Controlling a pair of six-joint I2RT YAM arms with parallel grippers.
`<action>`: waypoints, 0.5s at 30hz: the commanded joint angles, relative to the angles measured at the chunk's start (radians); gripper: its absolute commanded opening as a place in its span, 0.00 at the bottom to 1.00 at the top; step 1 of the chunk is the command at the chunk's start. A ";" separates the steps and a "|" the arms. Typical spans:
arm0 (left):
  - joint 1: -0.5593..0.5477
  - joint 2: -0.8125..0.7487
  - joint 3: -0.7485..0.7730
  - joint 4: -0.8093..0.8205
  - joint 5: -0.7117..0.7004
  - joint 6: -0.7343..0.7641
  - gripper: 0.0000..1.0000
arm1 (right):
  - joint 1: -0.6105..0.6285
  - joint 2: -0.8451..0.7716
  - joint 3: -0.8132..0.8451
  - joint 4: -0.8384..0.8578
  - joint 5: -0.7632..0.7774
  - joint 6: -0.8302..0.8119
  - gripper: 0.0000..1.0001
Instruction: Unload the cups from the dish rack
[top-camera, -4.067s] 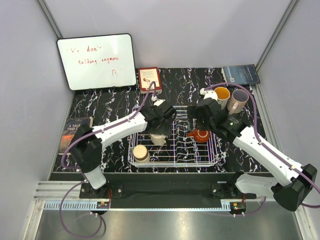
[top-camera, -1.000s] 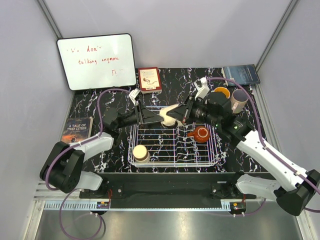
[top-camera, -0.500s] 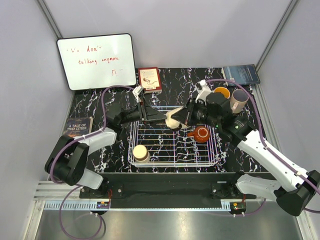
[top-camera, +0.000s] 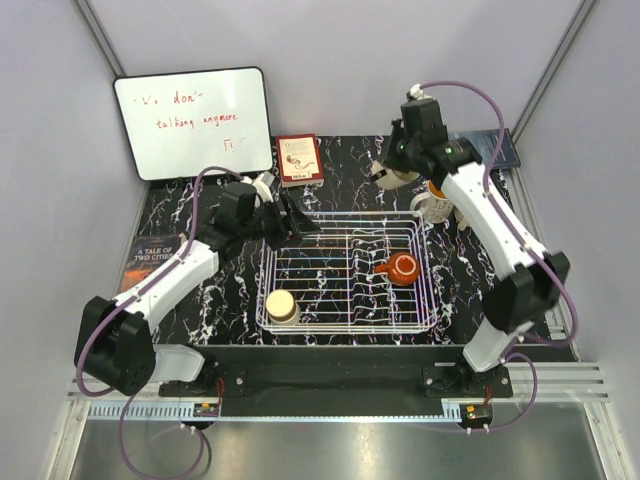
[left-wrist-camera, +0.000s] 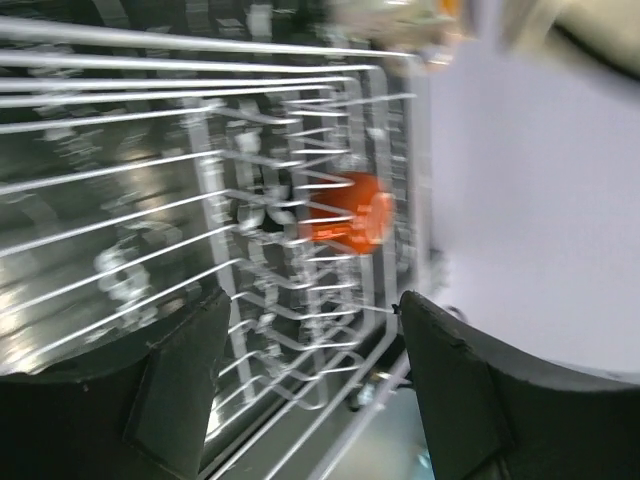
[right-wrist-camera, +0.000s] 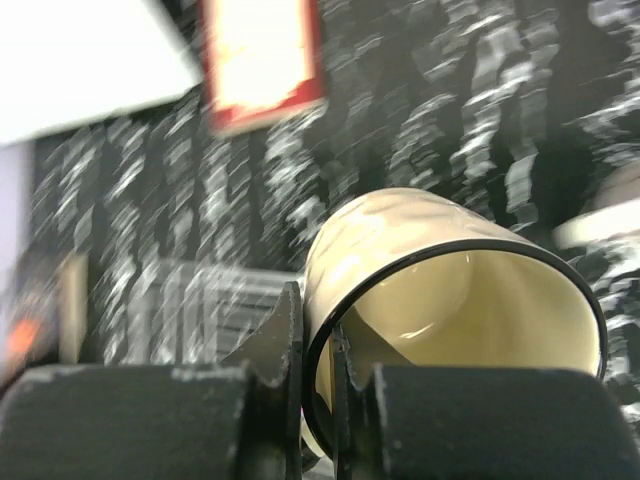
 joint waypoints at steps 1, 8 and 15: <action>0.005 -0.080 0.043 -0.306 -0.242 0.139 0.72 | -0.090 0.179 0.262 -0.058 0.071 -0.002 0.00; 0.005 -0.120 0.049 -0.401 -0.333 0.162 0.71 | -0.118 0.602 0.778 -0.334 0.120 0.041 0.00; 0.004 -0.125 0.041 -0.427 -0.342 0.183 0.70 | -0.115 0.722 0.826 -0.391 0.120 0.053 0.00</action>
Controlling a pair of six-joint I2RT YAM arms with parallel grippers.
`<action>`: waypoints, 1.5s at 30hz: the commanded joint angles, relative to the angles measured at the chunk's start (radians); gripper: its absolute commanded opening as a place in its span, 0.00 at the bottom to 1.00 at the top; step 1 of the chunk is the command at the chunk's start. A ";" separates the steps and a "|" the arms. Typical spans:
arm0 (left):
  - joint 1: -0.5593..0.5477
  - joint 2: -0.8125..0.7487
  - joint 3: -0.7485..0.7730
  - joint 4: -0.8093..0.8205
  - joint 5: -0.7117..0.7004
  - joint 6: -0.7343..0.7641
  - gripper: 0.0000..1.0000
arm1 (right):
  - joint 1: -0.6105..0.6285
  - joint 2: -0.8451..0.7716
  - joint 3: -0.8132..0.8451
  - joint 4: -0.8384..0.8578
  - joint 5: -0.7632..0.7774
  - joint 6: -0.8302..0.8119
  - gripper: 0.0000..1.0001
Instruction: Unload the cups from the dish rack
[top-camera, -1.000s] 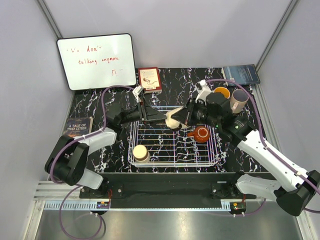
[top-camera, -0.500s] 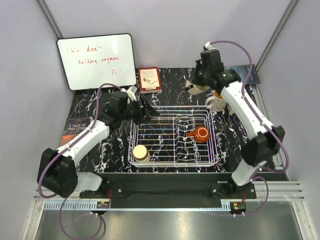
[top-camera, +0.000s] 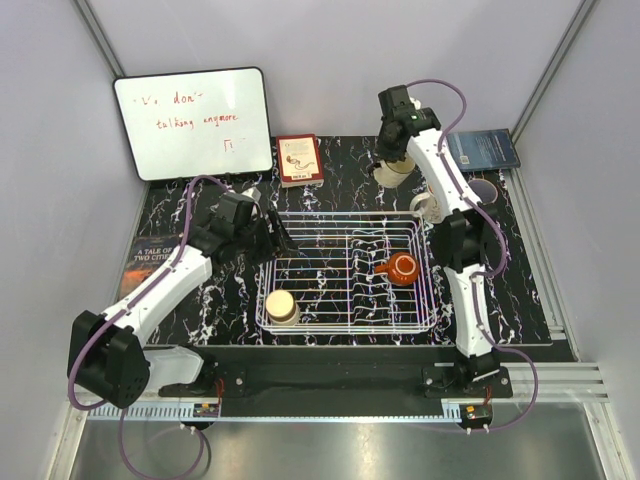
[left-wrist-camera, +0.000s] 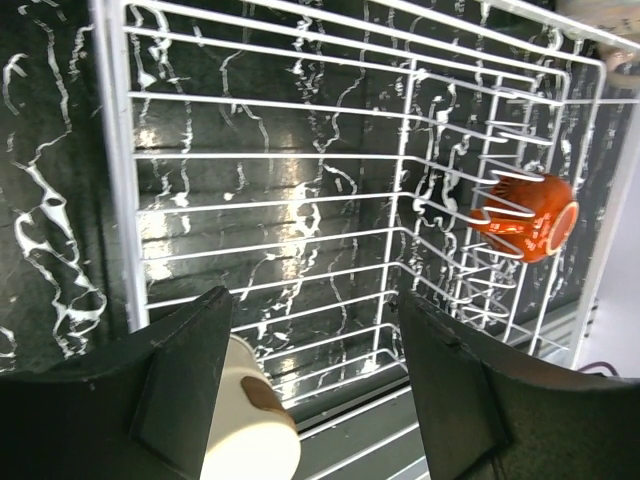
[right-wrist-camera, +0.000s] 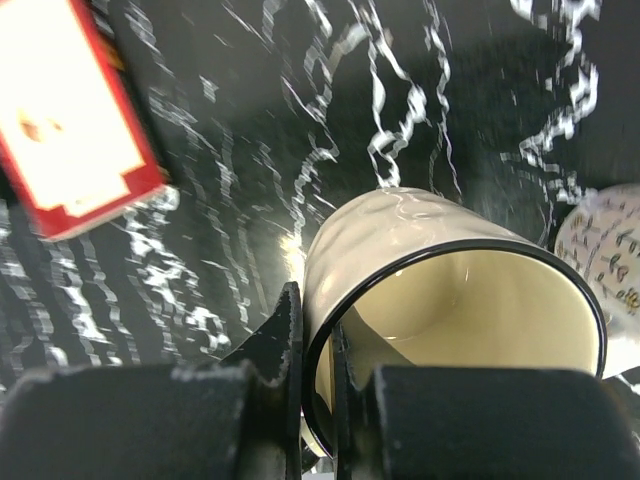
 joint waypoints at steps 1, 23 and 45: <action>0.002 -0.026 0.033 -0.021 -0.038 0.035 0.70 | 0.012 0.006 0.025 -0.042 0.028 0.016 0.00; 0.002 0.069 0.042 -0.030 -0.032 0.053 0.67 | 0.028 0.068 -0.245 0.099 -0.018 -0.024 0.00; -0.004 -0.008 0.054 -0.050 -0.096 0.101 0.70 | 0.070 -0.383 -0.623 0.383 -0.066 -0.058 0.94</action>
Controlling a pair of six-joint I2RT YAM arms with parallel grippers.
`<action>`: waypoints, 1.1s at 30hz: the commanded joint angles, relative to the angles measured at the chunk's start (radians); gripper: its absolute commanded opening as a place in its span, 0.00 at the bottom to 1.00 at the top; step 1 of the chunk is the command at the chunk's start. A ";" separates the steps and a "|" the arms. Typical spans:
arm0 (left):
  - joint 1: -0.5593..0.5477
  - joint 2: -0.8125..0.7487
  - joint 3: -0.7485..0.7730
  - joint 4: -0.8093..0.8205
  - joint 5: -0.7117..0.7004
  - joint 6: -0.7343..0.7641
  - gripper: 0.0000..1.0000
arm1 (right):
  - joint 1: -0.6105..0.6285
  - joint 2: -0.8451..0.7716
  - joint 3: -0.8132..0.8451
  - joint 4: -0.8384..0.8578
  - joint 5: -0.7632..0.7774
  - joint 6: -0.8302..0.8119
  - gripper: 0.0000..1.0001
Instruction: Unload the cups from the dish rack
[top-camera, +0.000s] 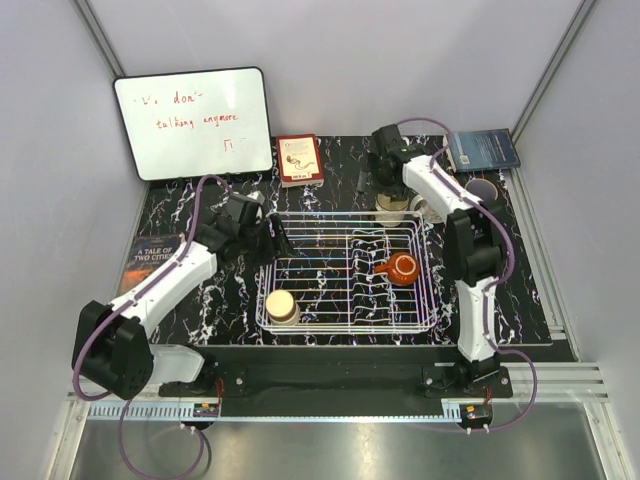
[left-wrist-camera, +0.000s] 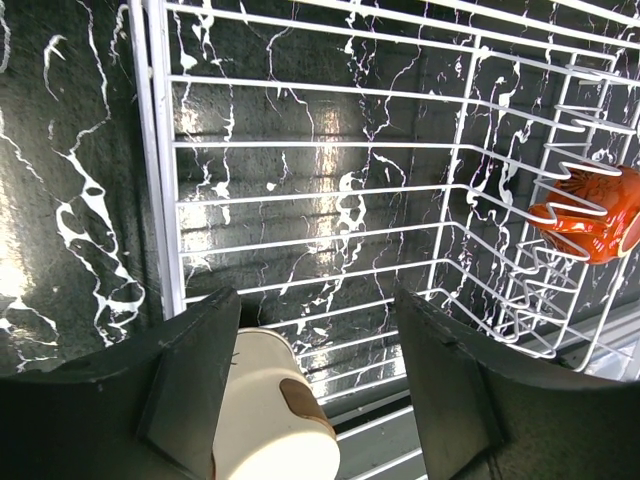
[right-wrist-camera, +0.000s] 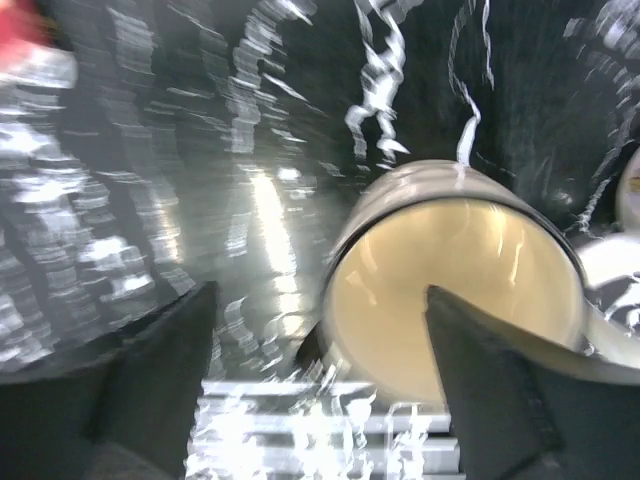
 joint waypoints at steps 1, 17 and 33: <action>-0.002 -0.068 0.055 -0.013 -0.066 0.056 0.70 | 0.046 -0.255 -0.006 0.130 -0.003 -0.023 0.99; -0.344 -0.168 0.108 -0.334 -0.454 0.050 0.73 | 0.304 -0.773 -0.408 0.153 0.116 -0.038 1.00; -0.526 -0.127 0.032 -0.400 -0.451 -0.179 0.74 | 0.317 -0.925 -0.533 0.115 0.027 -0.017 1.00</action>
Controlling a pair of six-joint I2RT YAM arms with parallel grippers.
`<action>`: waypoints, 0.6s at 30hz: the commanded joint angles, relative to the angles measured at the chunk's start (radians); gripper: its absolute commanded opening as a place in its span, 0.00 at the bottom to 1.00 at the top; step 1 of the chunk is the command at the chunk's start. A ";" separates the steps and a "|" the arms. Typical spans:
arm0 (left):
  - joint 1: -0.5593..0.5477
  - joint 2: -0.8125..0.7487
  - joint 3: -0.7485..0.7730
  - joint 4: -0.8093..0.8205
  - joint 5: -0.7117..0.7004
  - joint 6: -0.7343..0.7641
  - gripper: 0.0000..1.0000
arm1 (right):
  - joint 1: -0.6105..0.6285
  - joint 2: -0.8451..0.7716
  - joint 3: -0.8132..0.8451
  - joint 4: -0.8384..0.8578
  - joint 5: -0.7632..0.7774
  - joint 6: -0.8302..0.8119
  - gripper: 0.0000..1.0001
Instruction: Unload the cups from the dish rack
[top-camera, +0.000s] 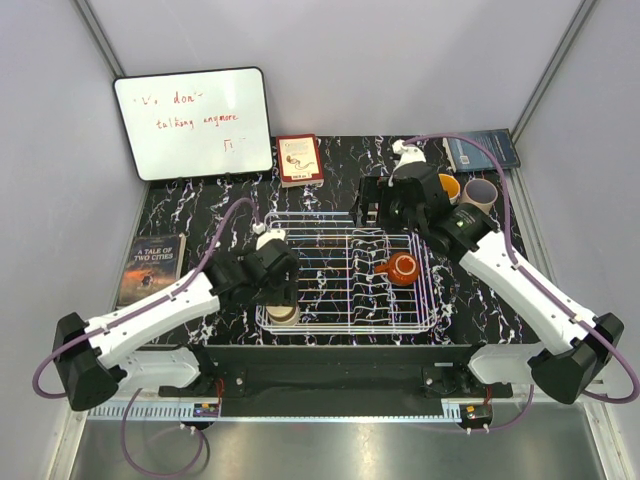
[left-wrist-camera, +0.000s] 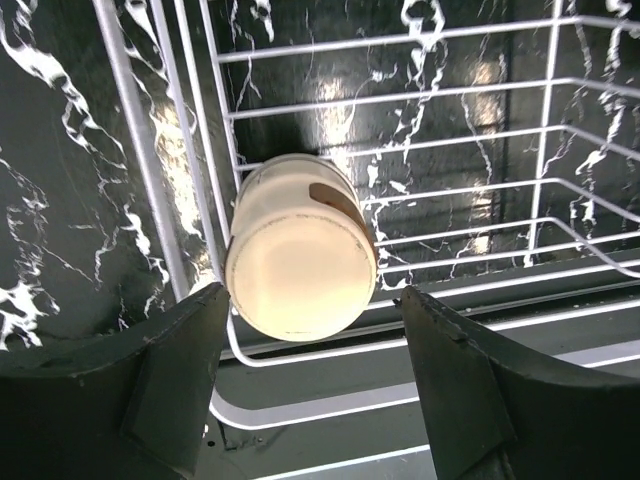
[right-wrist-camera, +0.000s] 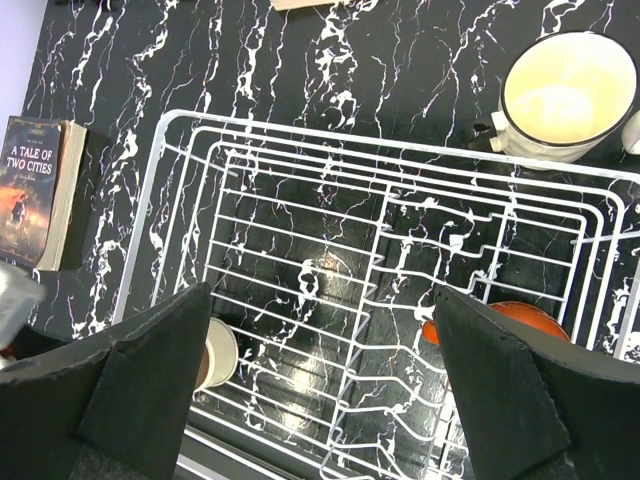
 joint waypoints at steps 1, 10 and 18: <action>-0.042 0.050 -0.012 0.011 -0.020 -0.069 0.74 | 0.009 -0.025 -0.003 -0.003 -0.025 0.003 1.00; -0.065 0.123 -0.040 0.065 0.002 -0.155 0.74 | 0.009 -0.079 -0.032 -0.019 -0.023 -0.010 1.00; -0.089 0.087 0.003 0.002 -0.124 -0.227 0.74 | 0.009 -0.123 -0.082 -0.029 -0.025 -0.005 1.00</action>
